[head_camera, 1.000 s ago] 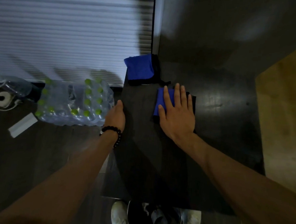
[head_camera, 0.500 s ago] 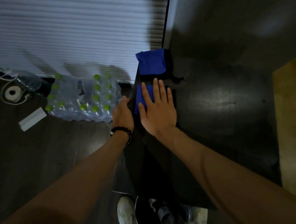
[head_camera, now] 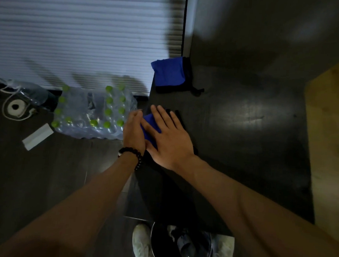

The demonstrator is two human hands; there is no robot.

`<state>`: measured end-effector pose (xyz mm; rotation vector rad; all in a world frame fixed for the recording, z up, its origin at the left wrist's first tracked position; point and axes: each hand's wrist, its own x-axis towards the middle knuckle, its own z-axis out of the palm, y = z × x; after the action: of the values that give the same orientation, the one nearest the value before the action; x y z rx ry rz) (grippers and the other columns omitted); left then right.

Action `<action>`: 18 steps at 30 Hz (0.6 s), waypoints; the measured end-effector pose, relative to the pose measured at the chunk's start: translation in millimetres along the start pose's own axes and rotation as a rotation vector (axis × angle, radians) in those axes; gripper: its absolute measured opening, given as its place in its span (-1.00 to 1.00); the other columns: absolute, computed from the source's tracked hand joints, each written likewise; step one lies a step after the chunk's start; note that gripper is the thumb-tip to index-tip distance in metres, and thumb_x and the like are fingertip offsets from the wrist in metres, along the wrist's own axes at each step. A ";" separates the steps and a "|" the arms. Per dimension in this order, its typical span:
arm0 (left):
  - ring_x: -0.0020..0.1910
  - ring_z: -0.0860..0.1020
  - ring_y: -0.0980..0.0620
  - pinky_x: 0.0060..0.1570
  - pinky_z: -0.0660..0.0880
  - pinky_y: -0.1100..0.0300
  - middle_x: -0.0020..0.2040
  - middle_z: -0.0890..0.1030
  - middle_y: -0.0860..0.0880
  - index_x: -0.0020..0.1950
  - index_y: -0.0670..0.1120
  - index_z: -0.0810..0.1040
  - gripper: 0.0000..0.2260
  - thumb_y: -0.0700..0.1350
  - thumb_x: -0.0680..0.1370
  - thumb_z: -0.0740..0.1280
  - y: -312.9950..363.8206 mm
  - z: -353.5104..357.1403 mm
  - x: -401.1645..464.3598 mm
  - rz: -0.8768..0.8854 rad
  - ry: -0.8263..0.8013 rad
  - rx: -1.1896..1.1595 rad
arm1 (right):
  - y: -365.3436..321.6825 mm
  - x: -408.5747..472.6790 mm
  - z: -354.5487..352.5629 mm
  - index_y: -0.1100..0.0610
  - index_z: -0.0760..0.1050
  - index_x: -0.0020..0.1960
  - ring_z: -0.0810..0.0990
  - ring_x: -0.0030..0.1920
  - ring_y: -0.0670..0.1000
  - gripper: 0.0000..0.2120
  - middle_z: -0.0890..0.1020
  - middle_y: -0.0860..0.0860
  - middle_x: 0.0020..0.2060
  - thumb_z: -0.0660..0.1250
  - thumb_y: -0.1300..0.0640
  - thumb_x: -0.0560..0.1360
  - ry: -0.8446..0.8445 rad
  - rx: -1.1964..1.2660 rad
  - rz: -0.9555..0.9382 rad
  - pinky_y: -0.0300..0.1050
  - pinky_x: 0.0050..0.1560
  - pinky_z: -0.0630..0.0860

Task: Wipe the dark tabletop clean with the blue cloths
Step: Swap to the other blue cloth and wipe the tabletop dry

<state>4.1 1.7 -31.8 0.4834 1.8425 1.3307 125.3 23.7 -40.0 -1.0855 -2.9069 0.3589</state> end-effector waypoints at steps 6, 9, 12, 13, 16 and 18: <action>0.22 0.52 -0.09 0.27 0.40 -0.11 0.19 0.57 -0.22 0.19 -0.17 0.51 -0.53 0.16 0.53 0.10 -0.3 10.8 -7.4 0.108 -0.047 0.319 | 16.3 -25.3 -3.7 -0.03 0.09 0.62 -0.05 0.63 0.14 -0.38 0.04 0.17 0.63 0.00 -0.22 0.62 0.017 0.027 -0.038 0.17 0.58 -0.04; 0.30 0.46 -0.17 0.35 0.36 -0.10 0.30 0.51 -0.22 0.31 -0.17 0.44 -0.51 0.14 0.57 0.07 -1.5 13.3 -6.0 0.152 -0.031 0.433 | 31.2 -39.2 -8.8 -0.06 0.02 0.64 -0.07 0.63 0.13 -0.38 0.01 0.15 0.64 -0.01 -0.23 0.63 -0.002 0.022 -0.036 0.16 0.58 -0.06; 0.25 0.49 -0.11 0.27 0.38 0.04 0.27 0.54 -0.14 0.31 -0.10 0.45 -0.60 0.10 0.62 0.08 -2.7 17.1 -4.3 0.157 -0.006 0.505 | 49.7 -56.2 -14.4 -0.08 -0.04 0.65 -0.09 0.63 0.13 -0.36 -0.01 0.15 0.64 -0.07 -0.26 0.63 -0.031 -0.001 -0.008 0.16 0.59 -0.07; 0.24 0.49 -0.11 0.24 0.37 0.09 0.27 0.55 -0.14 0.31 -0.10 0.45 -0.60 0.10 0.62 0.08 -2.4 18.2 -2.8 0.131 0.011 0.494 | 57.0 -63.1 -16.0 -0.08 -0.08 0.65 -0.11 0.63 0.13 -0.35 -0.03 0.14 0.64 -0.08 -0.27 0.62 -0.045 -0.010 0.008 0.16 0.59 -0.09; 0.22 0.48 -0.09 0.23 0.33 0.11 0.26 0.54 -0.14 0.30 -0.09 0.48 -0.58 0.12 0.61 0.06 -0.2 18.0 3.8 0.027 0.043 0.430 | 80.9 -86.4 -18.4 -0.12 -0.19 0.64 -0.17 0.62 0.11 -0.33 -0.10 0.12 0.64 -0.11 -0.32 0.61 -0.082 -0.044 0.055 0.17 0.59 -0.12; 0.29 0.46 -0.11 0.37 0.31 -0.01 0.33 0.51 -0.13 0.35 -0.07 0.48 -0.53 0.16 0.60 0.06 1.3 16.3 8.3 -0.073 0.025 0.370 | 97.5 -102.5 -20.2 -0.12 -0.19 0.63 -0.17 0.62 0.11 -0.32 -0.11 0.11 0.64 -0.11 -0.33 0.60 -0.087 -0.058 0.084 0.18 0.59 -0.11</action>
<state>11.6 17.9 -35.9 0.5860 2.1162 0.9519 267.9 32.8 -35.3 -1.2343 -2.9713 0.3336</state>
